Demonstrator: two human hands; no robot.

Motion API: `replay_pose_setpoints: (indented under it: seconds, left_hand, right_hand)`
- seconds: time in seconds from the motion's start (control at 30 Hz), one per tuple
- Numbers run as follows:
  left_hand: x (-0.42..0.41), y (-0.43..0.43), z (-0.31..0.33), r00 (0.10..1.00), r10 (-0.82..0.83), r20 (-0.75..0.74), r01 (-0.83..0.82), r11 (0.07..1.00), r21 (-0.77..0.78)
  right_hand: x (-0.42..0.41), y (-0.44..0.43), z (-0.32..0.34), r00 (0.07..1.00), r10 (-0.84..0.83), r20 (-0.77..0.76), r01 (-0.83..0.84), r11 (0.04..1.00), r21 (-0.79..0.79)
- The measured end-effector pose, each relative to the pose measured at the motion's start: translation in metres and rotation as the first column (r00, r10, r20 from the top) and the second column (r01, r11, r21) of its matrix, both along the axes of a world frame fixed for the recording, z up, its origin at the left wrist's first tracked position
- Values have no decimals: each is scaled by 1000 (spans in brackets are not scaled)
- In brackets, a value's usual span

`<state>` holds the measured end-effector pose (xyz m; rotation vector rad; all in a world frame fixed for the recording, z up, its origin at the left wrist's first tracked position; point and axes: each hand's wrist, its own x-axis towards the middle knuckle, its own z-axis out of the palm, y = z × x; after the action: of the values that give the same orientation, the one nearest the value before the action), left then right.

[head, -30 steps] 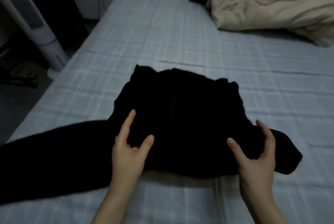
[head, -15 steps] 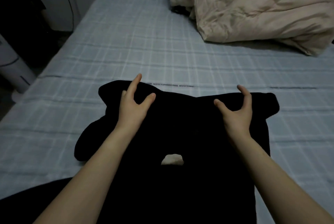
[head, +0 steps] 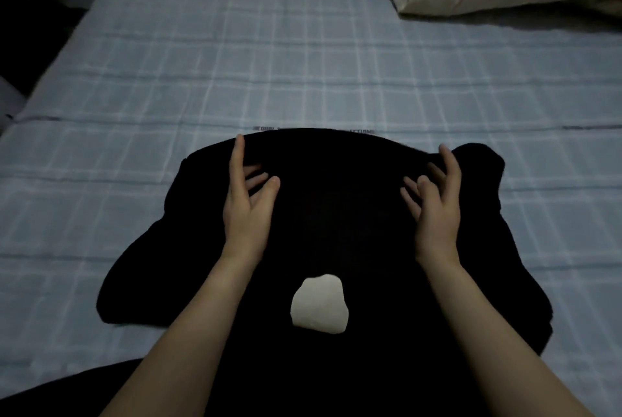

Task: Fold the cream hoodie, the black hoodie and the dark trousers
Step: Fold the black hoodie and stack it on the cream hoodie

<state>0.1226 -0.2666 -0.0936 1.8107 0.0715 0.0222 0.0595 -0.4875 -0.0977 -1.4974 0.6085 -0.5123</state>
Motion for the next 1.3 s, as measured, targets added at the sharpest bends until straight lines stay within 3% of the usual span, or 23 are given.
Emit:
replay_pose_setpoints:
  seconds: [0.13,0.27,0.47,0.53,0.63,0.7,0.77,0.87,1.0,1.07,1.13,1.2,1.3]
  left_hand:
    - [1,-1,-9,993,-50,110,35,990,136]
    - [4,-3,-19,984,-127,127,64,910,409]
    - [14,-9,-13,962,-270,-39,234,741,629]
    - [16,-4,-3,938,-335,-94,289,600,746]
    - [18,21,15,899,-439,11,105,239,965]
    - [20,48,11,918,-390,-69,140,156,978]
    - [17,66,-7,924,-303,-232,317,274,908]
    - [14,63,-26,918,-297,-264,378,450,809]
    - [9,54,13,904,-237,-356,428,517,741]
    - [-25,34,39,901,-370,-228,396,485,780]
    - [-69,14,50,837,-535,-115,401,456,795]
    - [-85,17,35,806,-585,-95,419,449,789]
    - [-78,44,2,800,-592,-98,426,446,787]
  right_hand:
    - [-2,6,-3,982,162,-101,-183,947,-265]
    - [9,8,-16,876,232,-423,-448,717,-534]
    - [20,4,-21,758,242,-606,-599,626,-499]
    - [20,-1,-10,723,239,-649,-649,558,-517]
    - [5,-25,10,714,18,-699,-683,237,-691]
    - [-8,-44,12,668,-28,-744,-730,174,-661]
    - [-15,-56,-2,655,76,-752,-739,273,-616]
    - [-14,-59,-18,706,200,-679,-673,487,-556]
    - [-20,-43,25,729,239,-641,-639,574,-513]
    - [-36,-11,53,768,305,-563,-626,542,-561]
    - [-55,28,64,739,385,-553,-673,390,-628]
    - [-66,39,49,682,382,-624,-727,255,-638]
    - [-73,21,22,659,343,-670,-751,250,-611]
